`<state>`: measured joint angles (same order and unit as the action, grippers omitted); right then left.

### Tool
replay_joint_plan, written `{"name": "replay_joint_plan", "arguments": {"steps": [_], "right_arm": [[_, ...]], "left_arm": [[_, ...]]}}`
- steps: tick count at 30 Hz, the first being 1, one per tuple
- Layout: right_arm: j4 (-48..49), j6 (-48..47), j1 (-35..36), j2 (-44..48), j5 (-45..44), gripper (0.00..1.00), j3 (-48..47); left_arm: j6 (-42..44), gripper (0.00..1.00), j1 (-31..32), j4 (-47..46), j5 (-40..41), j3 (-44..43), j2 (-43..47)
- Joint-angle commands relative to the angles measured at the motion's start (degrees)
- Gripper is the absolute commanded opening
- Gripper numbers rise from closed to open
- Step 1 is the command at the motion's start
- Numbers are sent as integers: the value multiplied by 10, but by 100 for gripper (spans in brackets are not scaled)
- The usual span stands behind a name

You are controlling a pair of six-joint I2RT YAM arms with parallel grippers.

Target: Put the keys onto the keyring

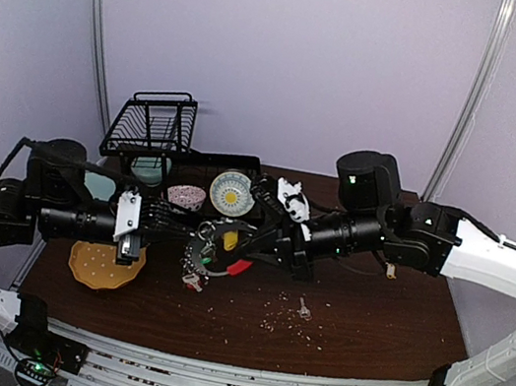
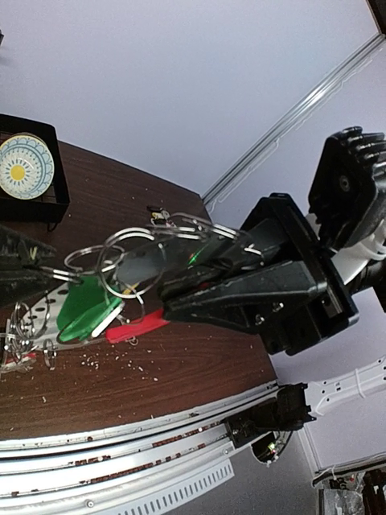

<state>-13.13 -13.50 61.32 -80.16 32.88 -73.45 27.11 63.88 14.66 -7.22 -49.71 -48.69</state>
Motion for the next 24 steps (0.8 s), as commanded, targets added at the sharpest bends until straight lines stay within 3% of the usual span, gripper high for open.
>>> {"name": "replay_joint_plan", "arguments": {"steps": [1, 8, 14, 19, 24], "right_arm": [[25, -3, 2, 23, 2, 0, 15], [32, 3, -7, 12, 8, 1, 27], [71, 38, -57, -19, 21, 31, 45], [87, 61, -86, -26, 23, 40, 57], [72, 36, -88, 0, 24, 41, 60]], "left_arm": [[-3, 0, 4, -31, -10, 9, 22], [-14, 0, 4, -30, -19, 15, 35], [-26, 0, 4, -30, -27, 4, 17], [-52, 0, 4, -22, -47, -3, -9], [-91, 0, 4, -39, -70, -1, -30]]}}
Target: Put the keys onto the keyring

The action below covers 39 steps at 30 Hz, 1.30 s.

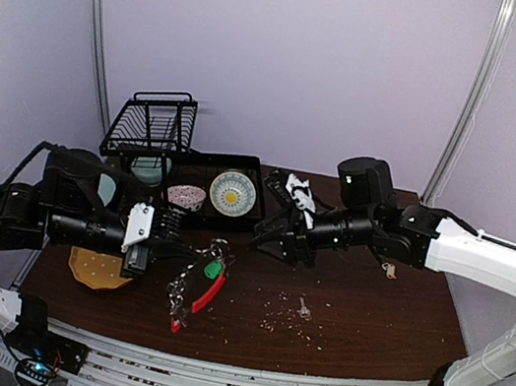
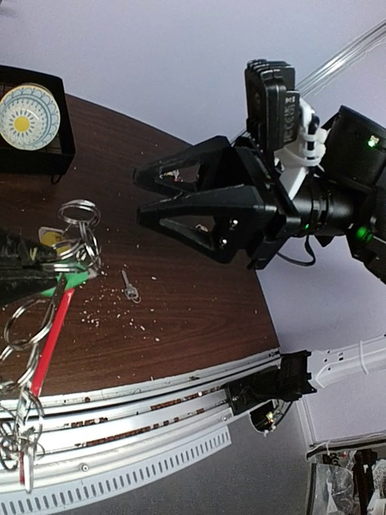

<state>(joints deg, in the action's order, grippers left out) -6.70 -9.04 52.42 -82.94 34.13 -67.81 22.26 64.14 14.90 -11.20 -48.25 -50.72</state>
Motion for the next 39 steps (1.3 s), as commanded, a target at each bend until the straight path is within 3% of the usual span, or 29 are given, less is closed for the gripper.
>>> {"name": "replay_joint_plan", "arguments": {"steps": [1, 5, 9, 14, 20, 30, 39], "right_arm": [[7, -10, 0, 35, 22, 42, 2], [56, 11, 10, 48, 138, 43, 7], [87, -5, 49, 39, 160, 42, 4], [121, -4, 69, 53, 136, 32, 11], [137, -4, 82, 70, 25, 14, 44], [103, -30, 82, 1, -49, 18, 8], [95, -37, 69, -3, -53, 9, 10]], "left_arm": [[-47, 0, 1, -49, -33, -14, -14], [-71, 0, 1, -96, -40, -1, -40], [-106, 0, 1, -188, -55, 22, -58], [-127, 0, -14, -212, -32, 13, -90], [-144, 0, -44, -209, -62, 4, -113], [-126, 0, -51, -209, -54, 19, -109], [-120, 0, -51, -212, -53, 28, -100]]}}
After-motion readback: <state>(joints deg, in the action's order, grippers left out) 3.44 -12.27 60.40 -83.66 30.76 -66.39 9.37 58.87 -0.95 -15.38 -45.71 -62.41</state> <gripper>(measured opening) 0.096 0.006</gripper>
